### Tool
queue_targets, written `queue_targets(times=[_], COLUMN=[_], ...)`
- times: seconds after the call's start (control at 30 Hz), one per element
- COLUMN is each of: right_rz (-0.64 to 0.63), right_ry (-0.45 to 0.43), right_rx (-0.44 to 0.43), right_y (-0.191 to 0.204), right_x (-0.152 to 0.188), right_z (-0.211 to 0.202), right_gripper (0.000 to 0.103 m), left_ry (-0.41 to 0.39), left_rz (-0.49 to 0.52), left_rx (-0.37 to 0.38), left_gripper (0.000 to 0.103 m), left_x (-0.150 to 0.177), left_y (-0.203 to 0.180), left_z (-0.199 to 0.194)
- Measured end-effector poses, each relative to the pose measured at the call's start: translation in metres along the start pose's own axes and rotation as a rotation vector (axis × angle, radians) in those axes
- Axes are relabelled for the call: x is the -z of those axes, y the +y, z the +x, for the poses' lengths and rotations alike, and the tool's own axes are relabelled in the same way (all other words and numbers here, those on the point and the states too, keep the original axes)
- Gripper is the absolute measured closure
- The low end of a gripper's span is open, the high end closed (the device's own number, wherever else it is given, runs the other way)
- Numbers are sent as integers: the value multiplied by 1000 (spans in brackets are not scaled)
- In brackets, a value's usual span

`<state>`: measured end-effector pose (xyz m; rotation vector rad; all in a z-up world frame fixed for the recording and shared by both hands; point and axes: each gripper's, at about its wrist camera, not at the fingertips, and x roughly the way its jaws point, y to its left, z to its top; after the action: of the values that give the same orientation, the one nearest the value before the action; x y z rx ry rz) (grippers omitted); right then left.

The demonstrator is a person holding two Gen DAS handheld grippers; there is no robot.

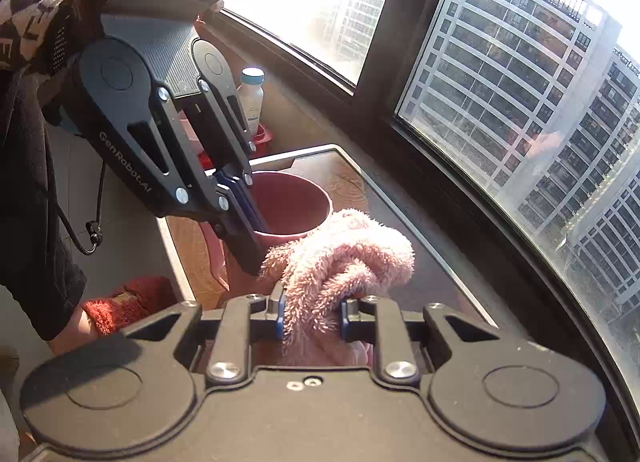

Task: Clean container
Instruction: 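Keep rubbing the towel around the mug wall with the right gripper while the left holds it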

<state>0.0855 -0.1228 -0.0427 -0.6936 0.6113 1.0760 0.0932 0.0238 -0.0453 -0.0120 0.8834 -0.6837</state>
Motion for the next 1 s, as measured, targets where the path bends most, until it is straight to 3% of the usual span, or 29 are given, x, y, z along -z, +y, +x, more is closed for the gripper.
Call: queue_targets(times=[0.3, 0.43, 0.6, 0.83, 1.0], right_rz=[-87, -161, -87, -4, -34], right_ry=[110, 144, 86, -30, -14], right_rx=[-4, 41, 81, 72, 74], right_y=[26, 32, 8, -9, 0], right_x=[14, 18, 10, -3, -3], right_z=[27, 27, 4, -17, -1], right_gripper=[81, 81, 81, 81, 81], left_ry=[4, 0, -2, 4, 7], left_rz=[-3, -9, -11, -12, -5], left_rx=[-2, -6, -9, -1, 0], left_gripper=[96, 96, 96, 96, 96], left_x=[2, 2, 3, 3, 4], left_y=[3, 4, 6, 7, 7], left_z=[-2, -4, -7, -9, -10])
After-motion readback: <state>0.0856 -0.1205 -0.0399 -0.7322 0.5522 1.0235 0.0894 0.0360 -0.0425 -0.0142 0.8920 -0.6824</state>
